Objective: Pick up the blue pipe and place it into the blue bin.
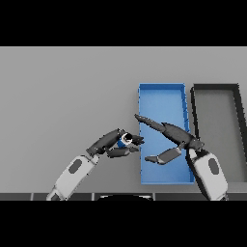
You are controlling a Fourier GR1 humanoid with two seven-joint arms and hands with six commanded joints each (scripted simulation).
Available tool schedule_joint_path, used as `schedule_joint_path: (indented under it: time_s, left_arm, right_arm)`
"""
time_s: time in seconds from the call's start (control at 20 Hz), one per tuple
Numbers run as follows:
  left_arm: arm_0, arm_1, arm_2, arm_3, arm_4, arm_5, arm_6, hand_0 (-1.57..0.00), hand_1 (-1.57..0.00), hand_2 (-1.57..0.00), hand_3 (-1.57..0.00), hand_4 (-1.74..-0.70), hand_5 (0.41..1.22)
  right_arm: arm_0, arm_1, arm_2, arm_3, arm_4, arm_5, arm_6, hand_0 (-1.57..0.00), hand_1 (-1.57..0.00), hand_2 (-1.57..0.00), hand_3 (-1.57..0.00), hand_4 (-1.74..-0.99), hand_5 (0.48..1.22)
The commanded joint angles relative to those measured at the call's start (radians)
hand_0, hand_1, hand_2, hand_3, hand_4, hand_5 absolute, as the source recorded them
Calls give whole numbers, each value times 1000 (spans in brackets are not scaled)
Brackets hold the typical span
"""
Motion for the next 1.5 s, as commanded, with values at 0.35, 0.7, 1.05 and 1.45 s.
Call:
schedule_joint_path:
  time_s: [0.35,0.7,1.05,1.45]
  left_arm:
    - [-9,-28,24,22,16,-42,-21,-1571,-1571,-1571,-1494,-1732,1221]
    - [-8,-26,43,39,16,-88,-9,-1571,-1571,-1571,-1450,-1723,1221]
    - [5,-3,24,-10,-101,-75,4,-895,-867,-845,-656,-1637,1221]
    - [7,-57,71,8,-16,-107,-41,-1458,-1453,-1449,-591,-1724,1215]
  right_arm:
    - [-189,92,116,86,31,53,84,1,1,1,1,-1241,532]
    - [-287,179,149,187,49,52,134,1,-13,-42,1,-1231,512]
    - [-342,213,175,254,27,121,120,-872,-886,-886,-701,-1503,573]
    - [-317,247,183,229,60,91,93,-1454,-1456,-1456,-1415,-1459,1052]
